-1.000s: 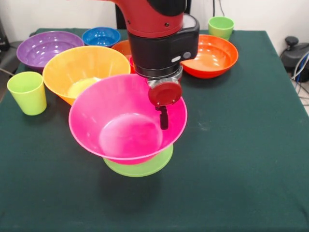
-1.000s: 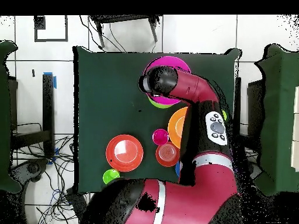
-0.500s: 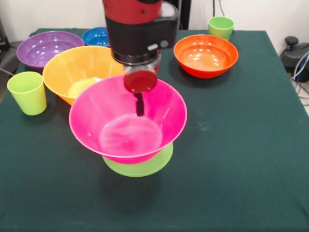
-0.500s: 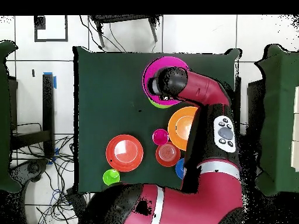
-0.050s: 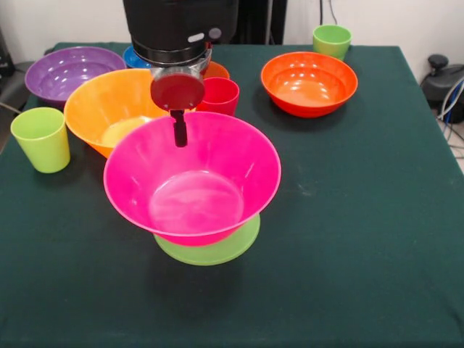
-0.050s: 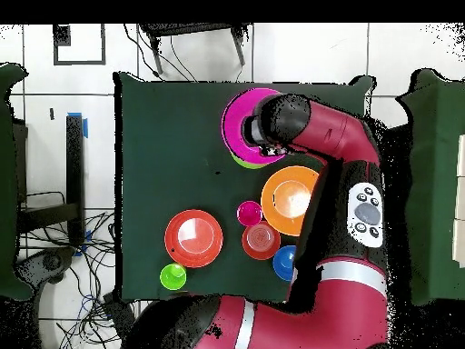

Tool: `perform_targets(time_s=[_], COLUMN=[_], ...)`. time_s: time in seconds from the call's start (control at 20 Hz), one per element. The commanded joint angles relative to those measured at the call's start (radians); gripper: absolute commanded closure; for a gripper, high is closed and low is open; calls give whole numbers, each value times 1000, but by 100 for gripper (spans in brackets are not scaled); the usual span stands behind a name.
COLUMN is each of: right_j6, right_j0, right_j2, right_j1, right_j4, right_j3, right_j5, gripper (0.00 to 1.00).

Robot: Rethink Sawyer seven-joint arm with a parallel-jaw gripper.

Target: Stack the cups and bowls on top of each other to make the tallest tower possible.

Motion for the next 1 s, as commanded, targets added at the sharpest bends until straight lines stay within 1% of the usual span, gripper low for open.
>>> perform_targets(time_s=[0.05,0.25,0.7,1.0], right_j6=[96,103,150,156], right_j0=[35,45,74,85], right_j2=[32,19,-5,-14], right_j1=[40,42,103,136], right_j4=[27,38,66,93], right_j3=[-78,-96,-135,-143], right_j5=[112,116,25,-25], gripper=[0,0,0,0])
